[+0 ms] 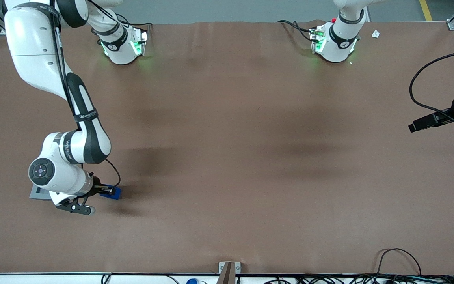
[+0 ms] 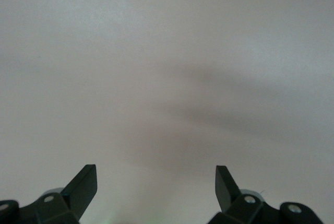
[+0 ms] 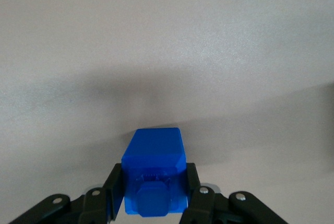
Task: Insert blue part into gray base with right arm
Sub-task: 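Carry the blue part over the gray base's square opening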
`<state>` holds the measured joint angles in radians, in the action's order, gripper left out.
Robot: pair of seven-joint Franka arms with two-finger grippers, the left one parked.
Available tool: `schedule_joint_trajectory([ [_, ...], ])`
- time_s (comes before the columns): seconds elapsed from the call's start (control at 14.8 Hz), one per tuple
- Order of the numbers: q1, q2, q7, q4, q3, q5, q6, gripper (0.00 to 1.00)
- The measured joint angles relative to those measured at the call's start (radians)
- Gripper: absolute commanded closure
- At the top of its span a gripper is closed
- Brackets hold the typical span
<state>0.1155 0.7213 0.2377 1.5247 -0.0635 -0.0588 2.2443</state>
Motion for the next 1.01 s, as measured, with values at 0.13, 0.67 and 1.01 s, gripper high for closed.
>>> schedule_joint_trajectory([
  [0.13,0.000,0.000,0.000,-0.004,0.000,0.000,0.000,0.99],
  [0.67,-0.019,-0.034,-0.077,-0.033,-0.008,-0.001,-0.088,1.00],
  [1.01,-0.072,-0.098,-0.179,-0.039,-0.011,-0.001,-0.186,1.00],
])
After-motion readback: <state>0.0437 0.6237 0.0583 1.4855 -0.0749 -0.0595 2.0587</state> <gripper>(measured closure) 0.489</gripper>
